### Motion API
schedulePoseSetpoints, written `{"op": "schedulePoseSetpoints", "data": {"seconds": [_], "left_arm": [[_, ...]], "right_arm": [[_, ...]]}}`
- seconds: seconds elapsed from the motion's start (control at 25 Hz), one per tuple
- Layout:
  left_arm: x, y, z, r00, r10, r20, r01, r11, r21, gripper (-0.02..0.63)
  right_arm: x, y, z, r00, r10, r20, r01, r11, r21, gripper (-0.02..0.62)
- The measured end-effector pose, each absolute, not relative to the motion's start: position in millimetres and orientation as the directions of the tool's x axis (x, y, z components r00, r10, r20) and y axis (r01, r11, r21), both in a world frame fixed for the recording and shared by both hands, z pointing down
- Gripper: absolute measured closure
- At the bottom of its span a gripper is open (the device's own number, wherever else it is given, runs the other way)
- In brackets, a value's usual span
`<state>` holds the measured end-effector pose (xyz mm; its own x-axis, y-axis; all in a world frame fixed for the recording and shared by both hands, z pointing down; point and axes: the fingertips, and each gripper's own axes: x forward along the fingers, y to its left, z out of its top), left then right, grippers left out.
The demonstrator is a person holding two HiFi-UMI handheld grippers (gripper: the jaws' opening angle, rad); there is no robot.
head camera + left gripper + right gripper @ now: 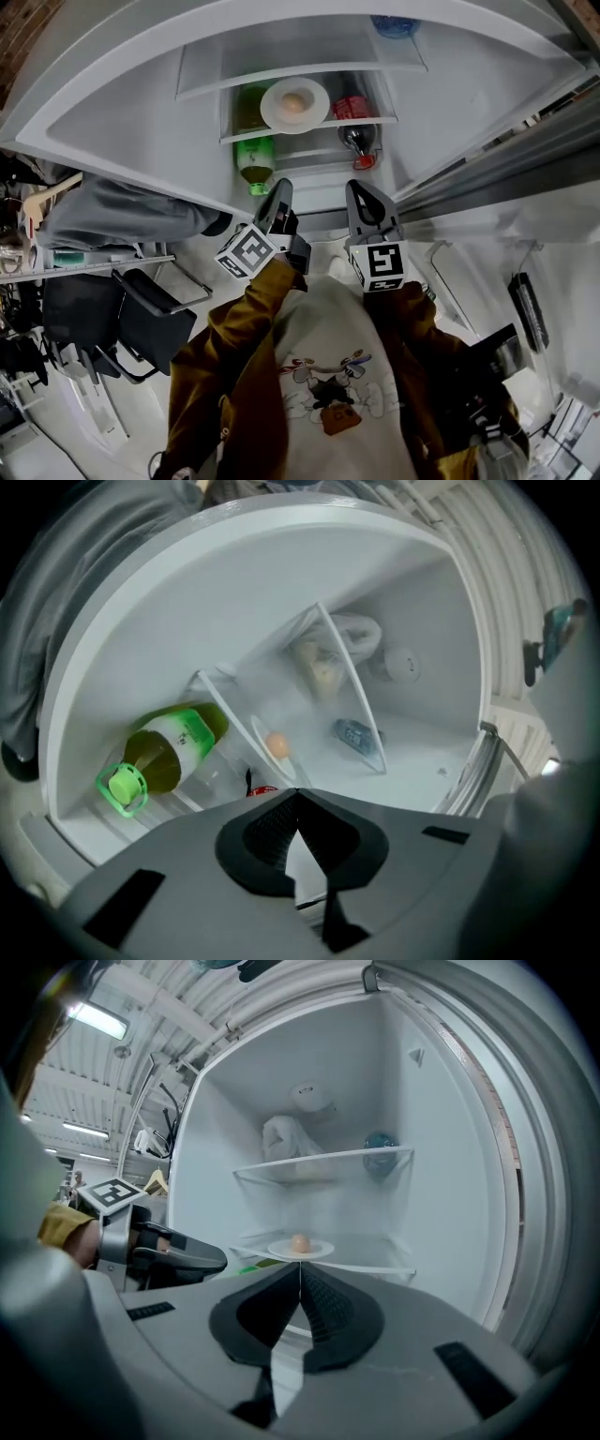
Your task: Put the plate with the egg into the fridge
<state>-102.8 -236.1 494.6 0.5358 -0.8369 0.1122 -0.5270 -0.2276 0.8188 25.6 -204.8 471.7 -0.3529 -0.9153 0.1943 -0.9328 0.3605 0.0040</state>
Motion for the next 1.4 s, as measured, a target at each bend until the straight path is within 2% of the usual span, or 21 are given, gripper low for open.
{"op": "schedulePoseSetpoints", "data": {"seconds": [0.2, 0.6, 1.04, 1.4], "left_arm": [[-99.2, -214.1, 471.0, 0.547, -0.834, 0.076, -0.63, -0.349, 0.694, 0.598], [-76.2, -173.3, 459.5, 0.61, -0.789, 0.079, -0.709, -0.497, 0.5, 0.598], [-77.1, -143.5, 459.2, 0.585, -0.808, 0.077, -0.736, -0.488, 0.469, 0.598], [-85.7, -135.1, 459.0, 0.56, -0.825, 0.074, -0.754, -0.47, 0.459, 0.598]], "right_arm": [[16.7, -208.3, 462.6, -0.378, -0.908, 0.18, -0.925, 0.38, -0.022, 0.591], [13.3, -193.2, 460.4, -0.408, -0.894, 0.187, -0.912, 0.406, -0.051, 0.591], [15.2, -194.0, 463.9, -0.419, -0.887, 0.192, -0.907, 0.42, -0.037, 0.591], [-23.6, -248.7, 464.1, -0.507, -0.84, 0.191, -0.857, 0.515, -0.014, 0.589]]}}
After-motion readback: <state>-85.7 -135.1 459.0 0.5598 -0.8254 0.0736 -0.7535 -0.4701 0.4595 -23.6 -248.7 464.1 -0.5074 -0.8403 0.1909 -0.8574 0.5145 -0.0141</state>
